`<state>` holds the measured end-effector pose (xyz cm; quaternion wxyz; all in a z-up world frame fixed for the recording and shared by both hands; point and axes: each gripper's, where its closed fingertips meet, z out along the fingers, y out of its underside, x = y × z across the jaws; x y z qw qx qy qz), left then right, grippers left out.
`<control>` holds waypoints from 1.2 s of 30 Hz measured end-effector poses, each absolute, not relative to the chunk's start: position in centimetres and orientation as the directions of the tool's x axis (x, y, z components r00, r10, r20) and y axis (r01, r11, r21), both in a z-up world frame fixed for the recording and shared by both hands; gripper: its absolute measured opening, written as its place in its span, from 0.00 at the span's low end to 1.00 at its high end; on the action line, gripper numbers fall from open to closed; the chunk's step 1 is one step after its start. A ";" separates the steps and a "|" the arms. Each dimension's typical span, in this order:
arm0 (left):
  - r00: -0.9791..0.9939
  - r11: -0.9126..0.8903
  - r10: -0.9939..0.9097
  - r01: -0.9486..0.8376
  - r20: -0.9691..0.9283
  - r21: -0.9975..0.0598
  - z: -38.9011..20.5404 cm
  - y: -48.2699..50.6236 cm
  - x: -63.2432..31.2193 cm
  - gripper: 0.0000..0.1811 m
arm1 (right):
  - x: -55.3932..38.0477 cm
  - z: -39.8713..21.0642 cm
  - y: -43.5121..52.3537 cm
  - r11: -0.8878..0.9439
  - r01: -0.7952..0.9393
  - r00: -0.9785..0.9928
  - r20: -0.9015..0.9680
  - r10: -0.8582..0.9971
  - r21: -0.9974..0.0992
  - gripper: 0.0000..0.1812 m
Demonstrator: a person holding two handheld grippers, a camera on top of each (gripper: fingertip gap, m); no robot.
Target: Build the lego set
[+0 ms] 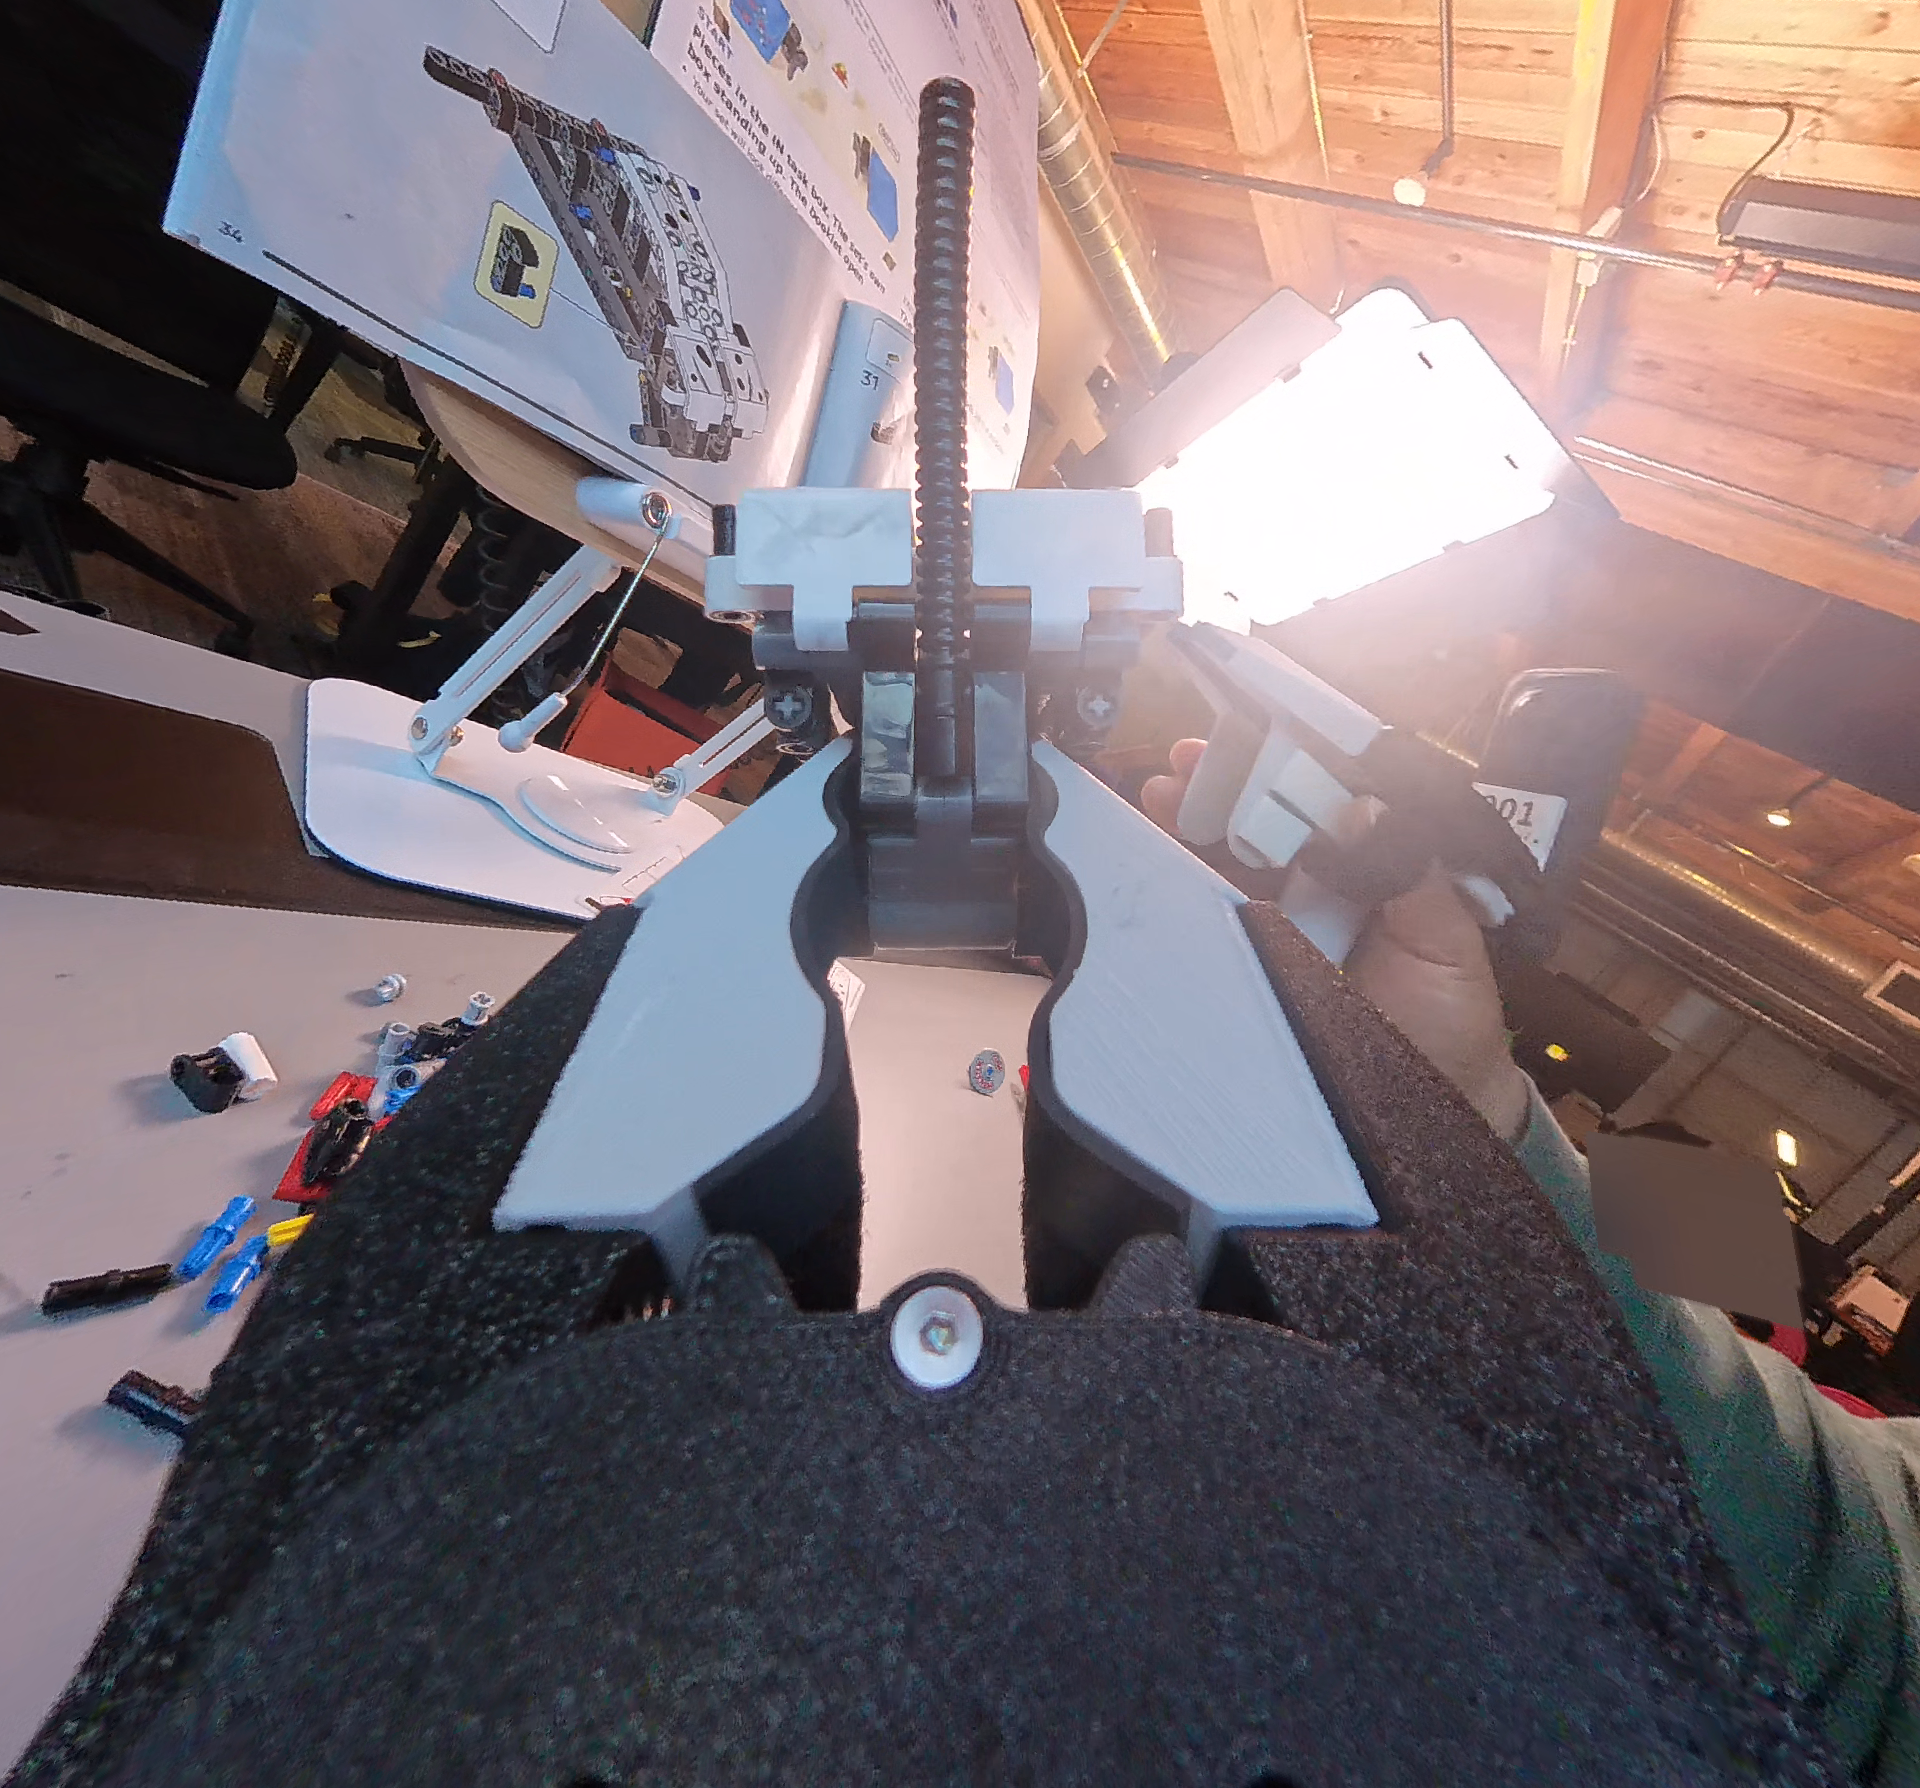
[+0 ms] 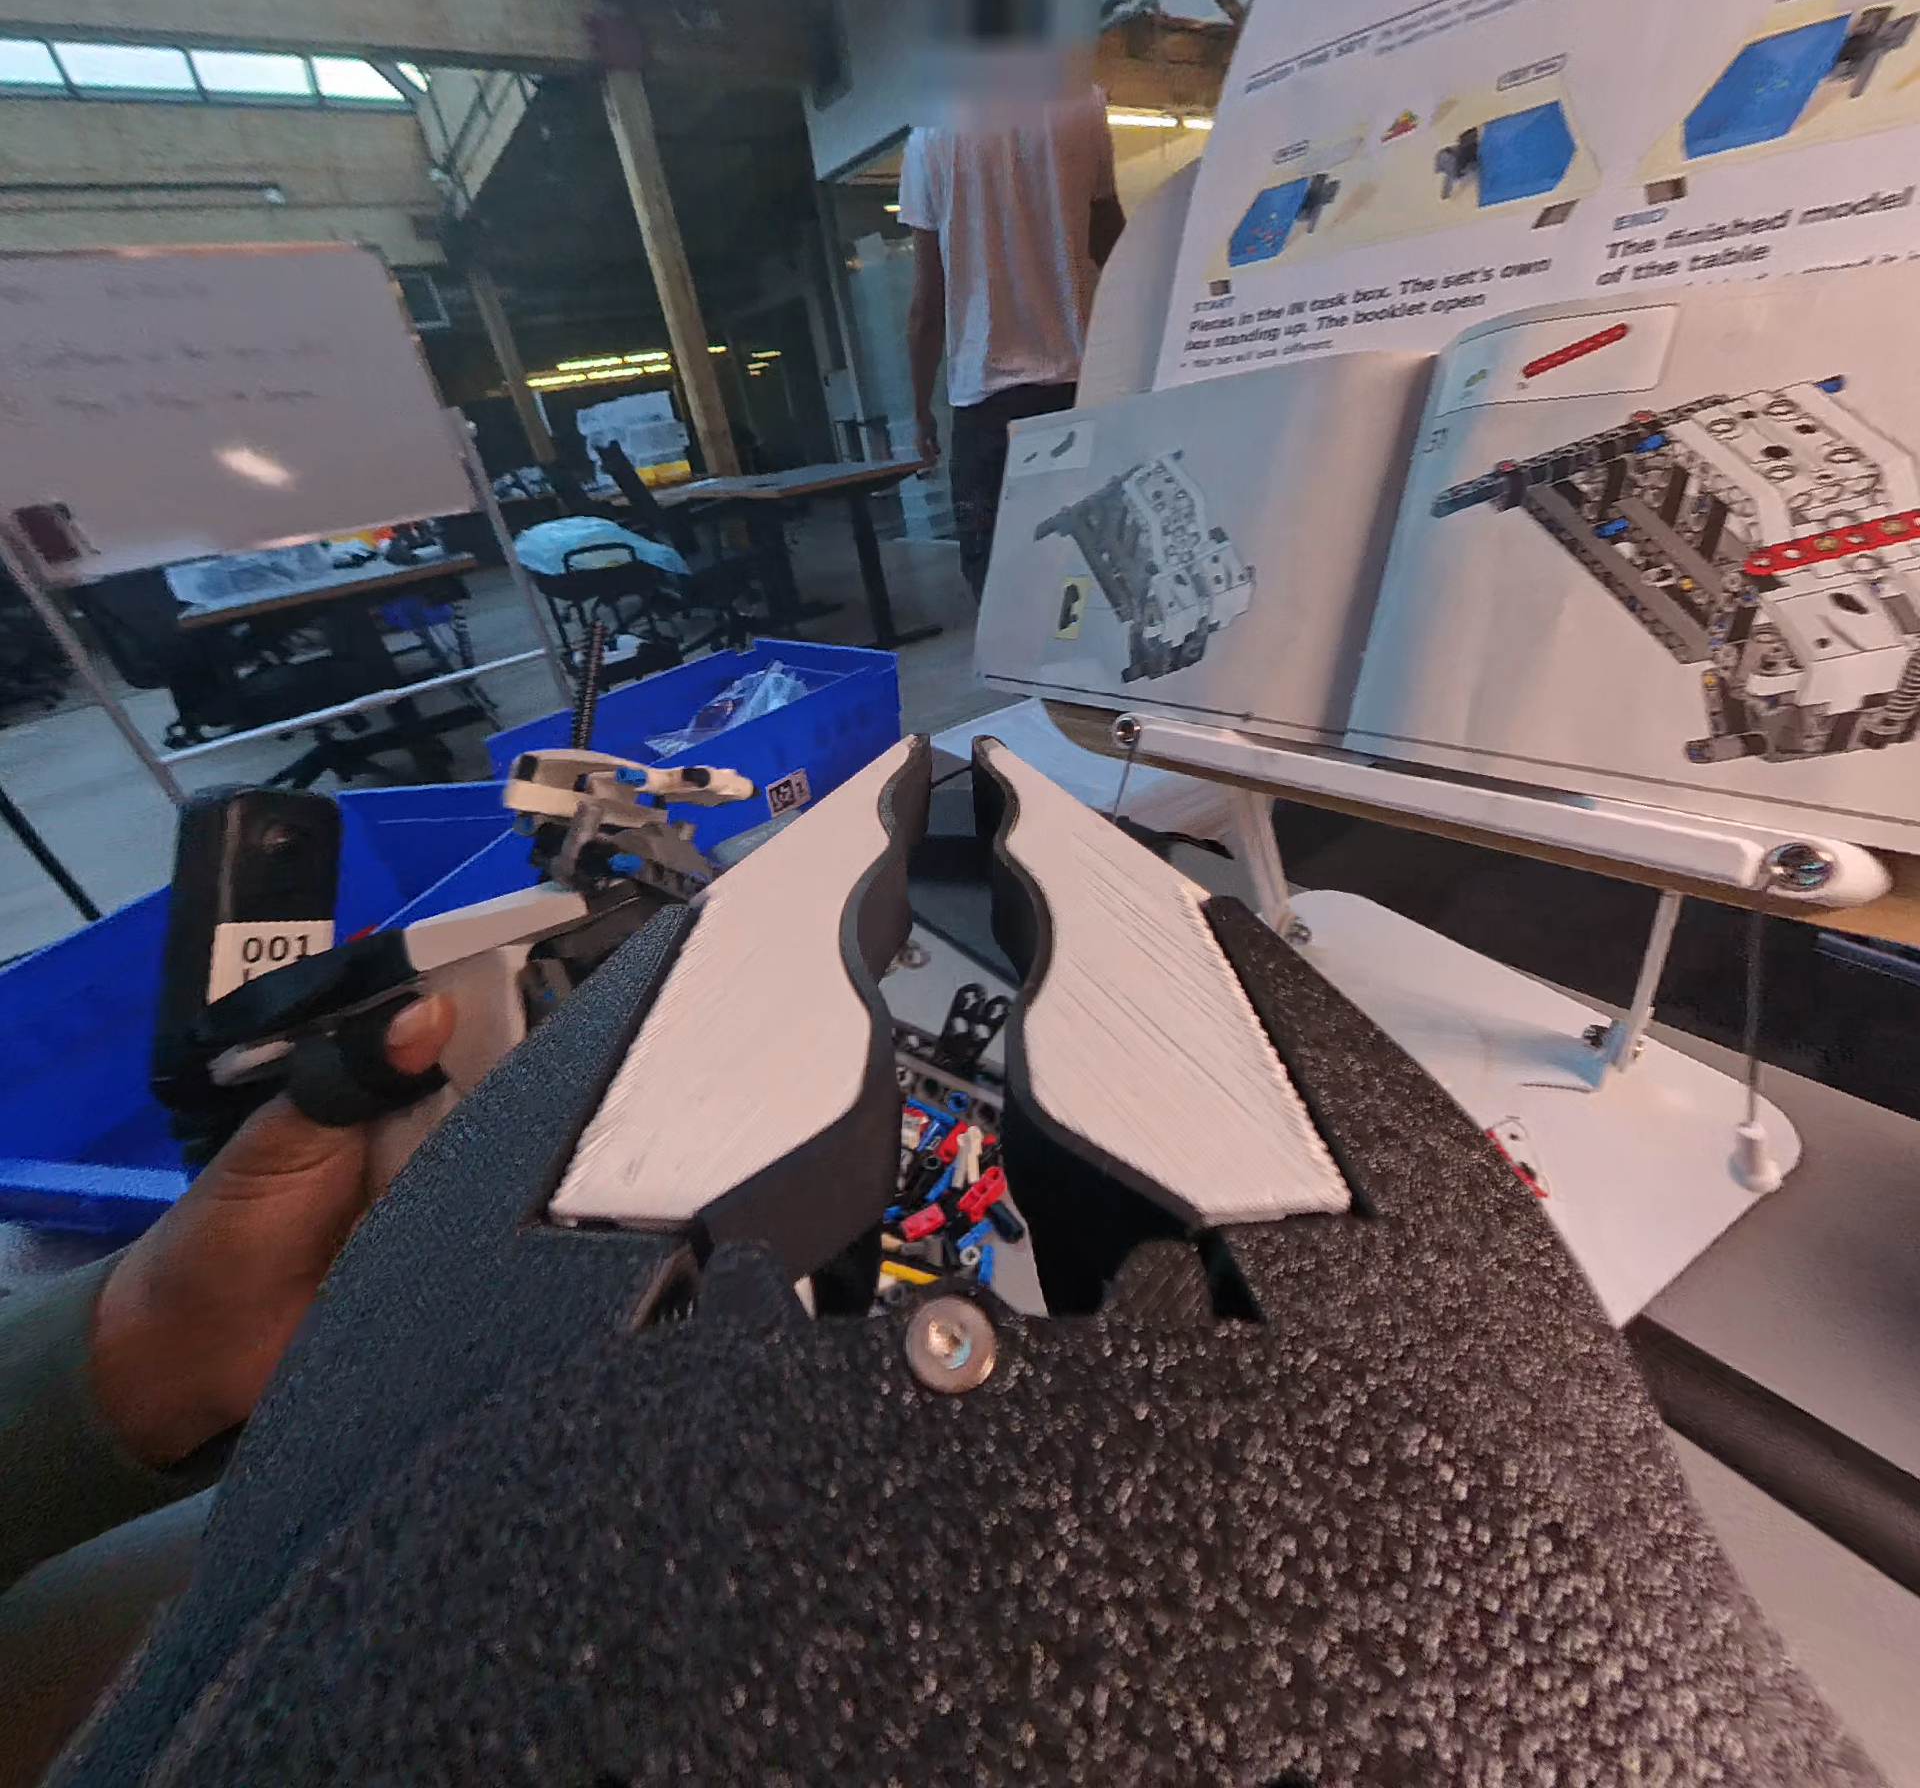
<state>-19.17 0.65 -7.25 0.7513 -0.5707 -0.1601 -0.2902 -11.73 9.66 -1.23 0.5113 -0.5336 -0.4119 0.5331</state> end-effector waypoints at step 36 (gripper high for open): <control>0.682 0.195 -0.442 0.707 0.583 -0.679 -5.9 -0.9 -18.8 0.14 | -13.5 -5.0 2.0 0.196 0.048 0.200 0.201 0.959 -0.980 0.04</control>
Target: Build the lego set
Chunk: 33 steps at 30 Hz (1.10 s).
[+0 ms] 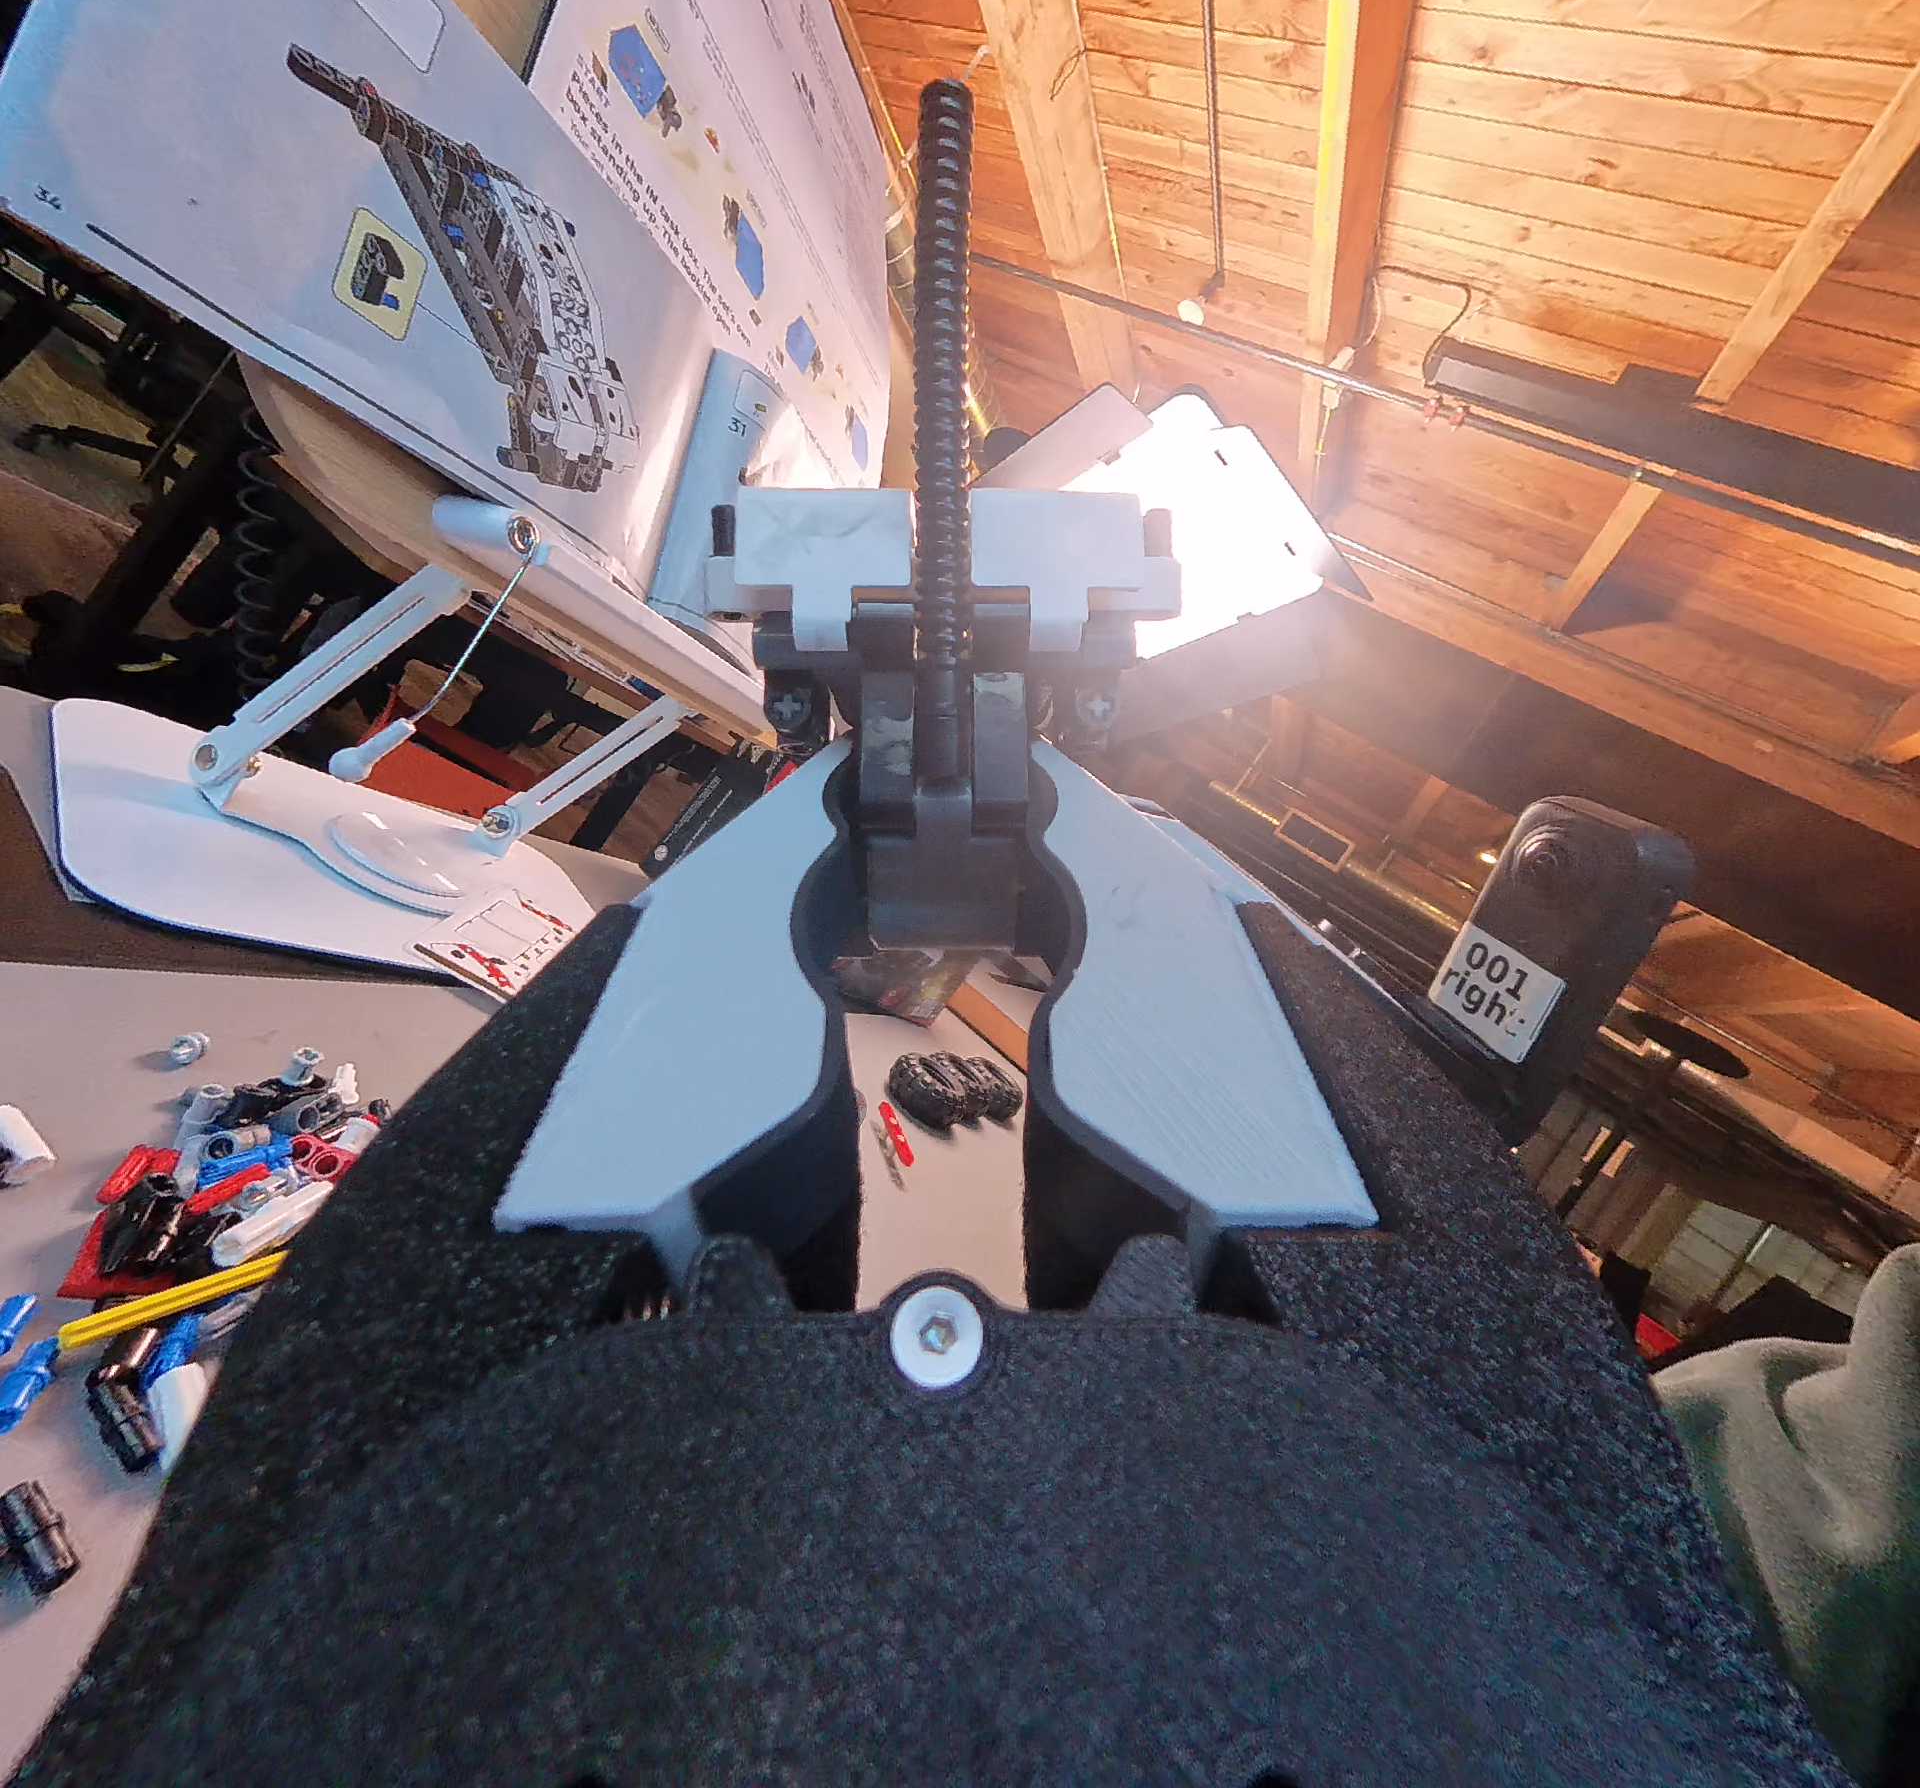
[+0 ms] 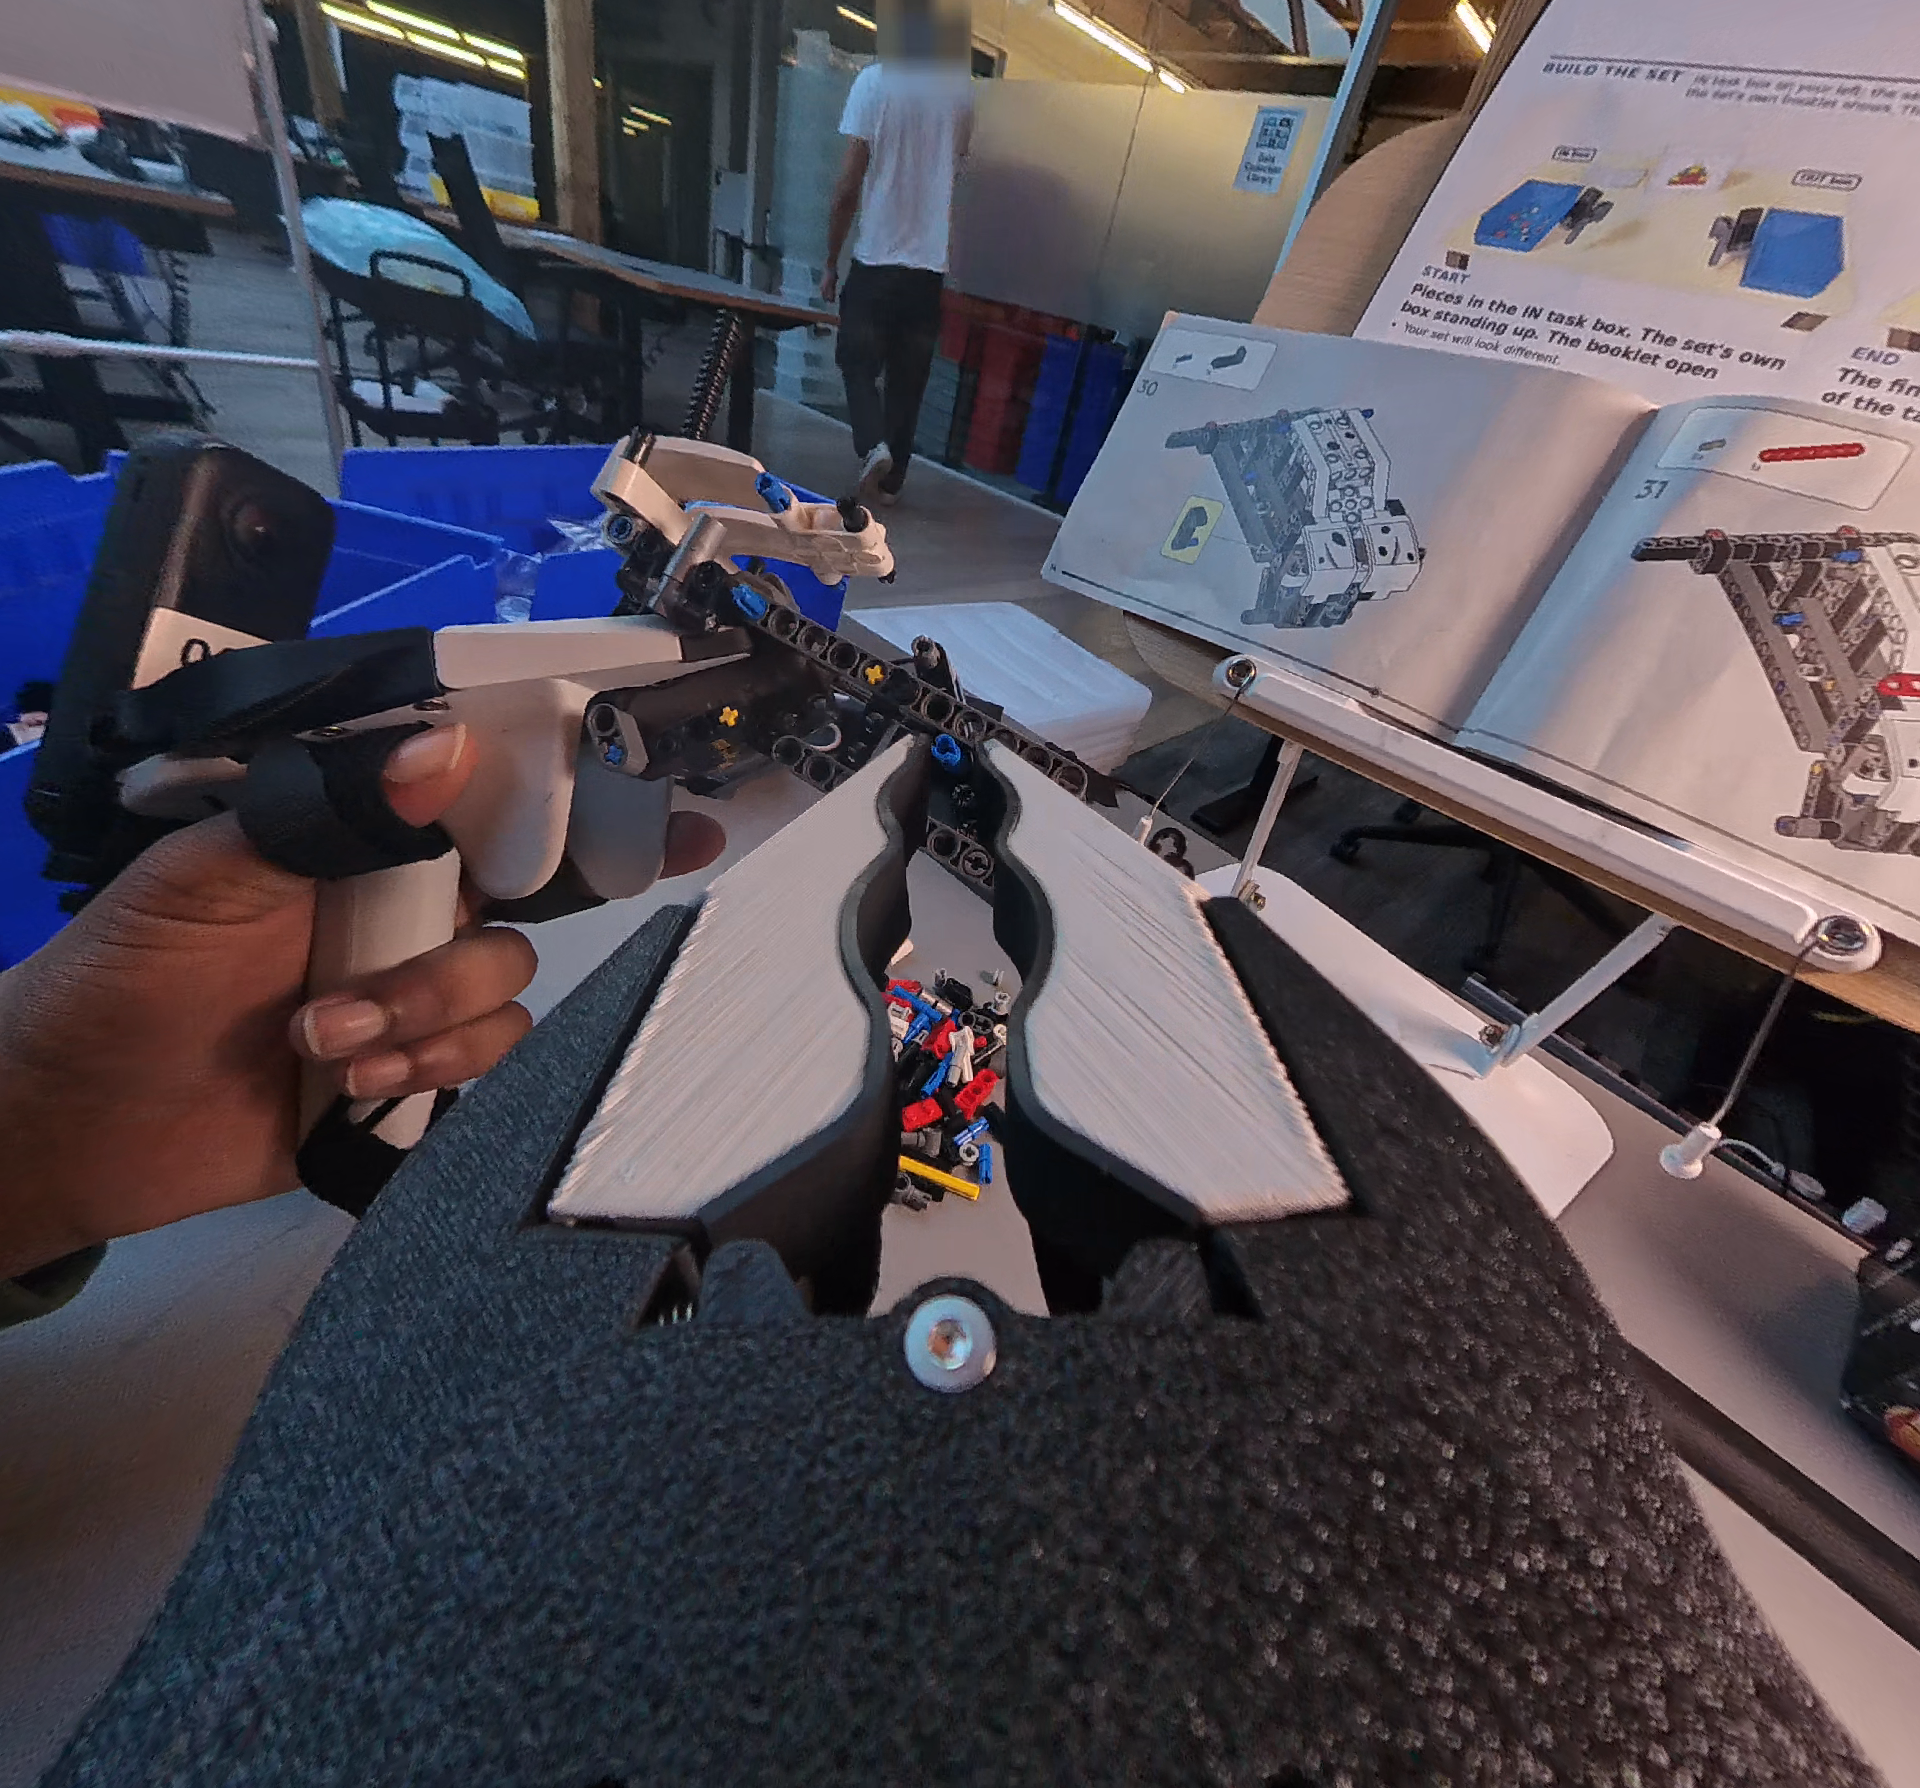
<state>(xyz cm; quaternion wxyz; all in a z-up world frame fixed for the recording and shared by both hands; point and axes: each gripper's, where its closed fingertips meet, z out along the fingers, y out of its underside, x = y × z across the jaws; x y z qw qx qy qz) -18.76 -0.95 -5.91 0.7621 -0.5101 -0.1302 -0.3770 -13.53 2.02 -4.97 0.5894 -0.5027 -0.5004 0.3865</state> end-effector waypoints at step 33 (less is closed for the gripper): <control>0.687 0.047 -0.511 0.622 0.516 -0.782 -6.5 -0.4 -14.9 0.14 | -10.5 -7.5 3.6 0.764 0.290 -0.119 0.770 0.627 -0.577 0.04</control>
